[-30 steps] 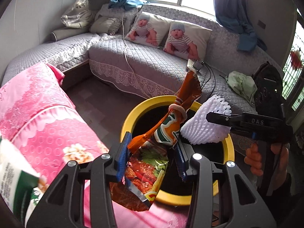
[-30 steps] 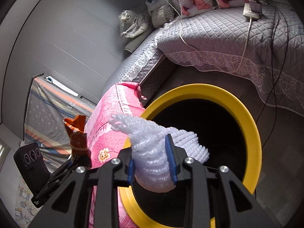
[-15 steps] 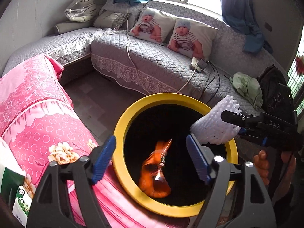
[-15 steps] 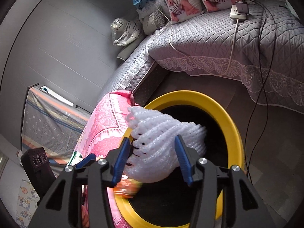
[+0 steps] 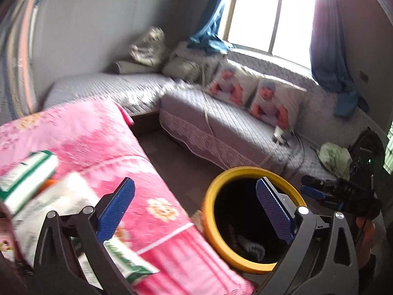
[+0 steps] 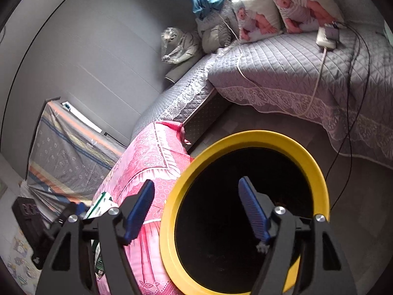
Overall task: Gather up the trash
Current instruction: 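Carry the wrapper and foam net over the yellow bin and open both tools, then grasp a black plastic bag on the bed with the left tool, then grasp the pink milk carton with the right tool and lift it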
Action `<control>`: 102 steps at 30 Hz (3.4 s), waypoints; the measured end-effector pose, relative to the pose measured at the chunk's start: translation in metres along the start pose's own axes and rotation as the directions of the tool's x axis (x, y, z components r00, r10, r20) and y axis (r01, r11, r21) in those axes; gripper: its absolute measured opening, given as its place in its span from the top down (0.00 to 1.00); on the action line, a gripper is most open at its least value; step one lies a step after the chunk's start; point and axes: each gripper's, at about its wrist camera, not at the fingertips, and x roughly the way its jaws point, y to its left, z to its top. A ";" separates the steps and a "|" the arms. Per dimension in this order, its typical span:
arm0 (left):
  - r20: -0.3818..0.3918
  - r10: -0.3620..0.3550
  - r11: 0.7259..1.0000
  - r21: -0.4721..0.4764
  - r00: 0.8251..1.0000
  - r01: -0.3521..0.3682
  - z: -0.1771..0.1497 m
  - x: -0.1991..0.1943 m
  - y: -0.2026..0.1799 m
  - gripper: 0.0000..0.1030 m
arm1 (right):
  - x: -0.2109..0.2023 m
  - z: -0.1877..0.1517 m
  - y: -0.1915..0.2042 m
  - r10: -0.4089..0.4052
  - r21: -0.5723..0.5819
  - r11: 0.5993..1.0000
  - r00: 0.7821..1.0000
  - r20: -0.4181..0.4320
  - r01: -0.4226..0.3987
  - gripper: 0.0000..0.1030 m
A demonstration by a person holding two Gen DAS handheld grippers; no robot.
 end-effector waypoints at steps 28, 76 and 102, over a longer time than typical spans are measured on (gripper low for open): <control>-0.190 0.607 0.744 -0.205 0.772 -0.636 -0.091 -0.152 0.341 0.08 | 0.096 -0.064 0.171 0.125 -0.267 0.945 0.961 -0.245 -0.191 0.27; 0.075 0.526 0.801 -0.379 0.847 -0.464 -0.115 -0.279 0.270 0.88 | 0.222 -0.223 0.431 -0.038 -0.427 0.769 0.634 -0.773 -0.475 0.27; 0.168 0.506 0.829 -0.366 0.846 -0.423 -0.121 -0.308 0.252 0.88 | 0.287 -0.256 0.433 -0.325 -0.614 0.740 0.653 -0.684 -0.274 0.33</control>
